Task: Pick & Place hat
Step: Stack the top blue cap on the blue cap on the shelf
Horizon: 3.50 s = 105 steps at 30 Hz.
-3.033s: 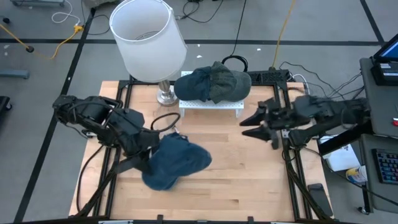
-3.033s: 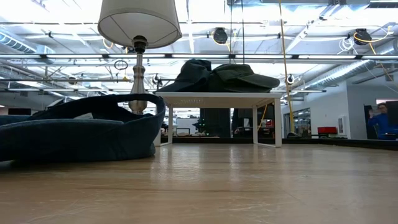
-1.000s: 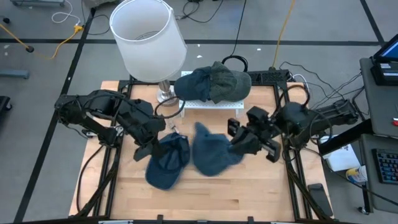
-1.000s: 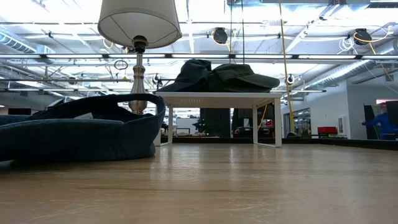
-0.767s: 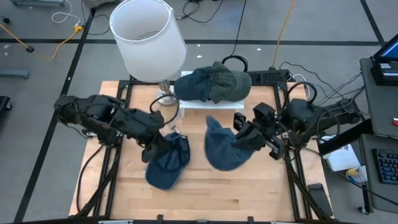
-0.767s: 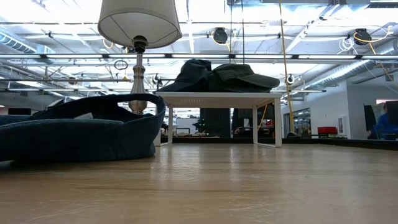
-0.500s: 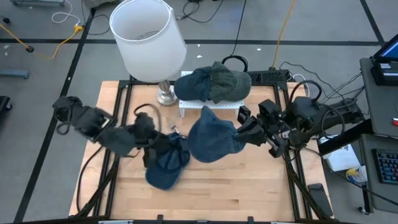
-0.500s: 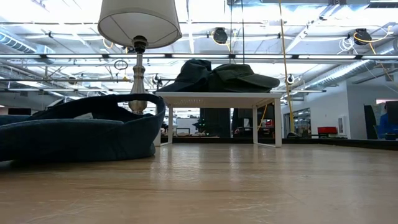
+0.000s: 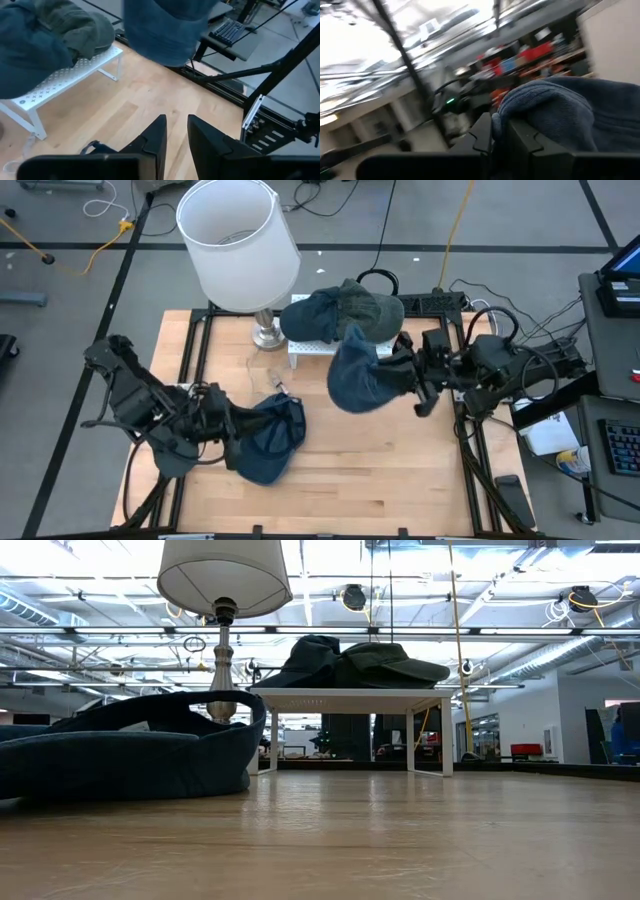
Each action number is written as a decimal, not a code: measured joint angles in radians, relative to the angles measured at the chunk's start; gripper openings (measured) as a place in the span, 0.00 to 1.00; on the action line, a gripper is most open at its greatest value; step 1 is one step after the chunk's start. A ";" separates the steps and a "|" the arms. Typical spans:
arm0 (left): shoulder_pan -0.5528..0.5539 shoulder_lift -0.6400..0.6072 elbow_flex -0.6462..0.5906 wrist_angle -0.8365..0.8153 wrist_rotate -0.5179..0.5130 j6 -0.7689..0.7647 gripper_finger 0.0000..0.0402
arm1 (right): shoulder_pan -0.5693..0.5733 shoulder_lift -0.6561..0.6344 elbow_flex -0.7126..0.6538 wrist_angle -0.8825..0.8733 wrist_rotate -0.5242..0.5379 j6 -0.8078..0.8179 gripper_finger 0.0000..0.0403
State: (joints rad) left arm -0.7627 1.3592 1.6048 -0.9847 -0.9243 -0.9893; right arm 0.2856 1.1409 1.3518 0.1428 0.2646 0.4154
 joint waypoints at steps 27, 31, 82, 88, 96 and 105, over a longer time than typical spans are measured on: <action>-0.033 -0.100 -0.067 0.018 -0.019 0.101 0.17 | -0.478 0.275 0.004 0.435 0.081 0.280 0.05; -0.033 -0.099 -0.068 0.017 -0.019 0.104 0.17 | -0.549 0.340 0.077 0.421 -0.064 0.310 0.05; -0.022 -0.099 -0.067 0.018 -0.020 0.143 0.17 | -0.710 0.543 0.118 0.447 -0.184 0.772 0.05; -0.022 -0.099 -0.067 0.018 -0.019 0.143 0.17 | -0.710 0.544 0.101 0.482 -0.187 0.804 0.05; -0.022 -0.099 -0.067 0.018 -0.019 0.149 0.17 | -0.688 0.608 0.101 0.564 -0.185 0.876 0.05; -0.022 -0.099 -0.067 0.030 0.030 0.149 0.17 | -0.677 0.681 0.100 0.665 -0.140 0.952 0.05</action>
State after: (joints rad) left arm -0.7849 1.2602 1.5375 -0.9544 -0.8943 -0.8402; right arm -0.3912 1.8215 1.4522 0.8075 0.1244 1.3678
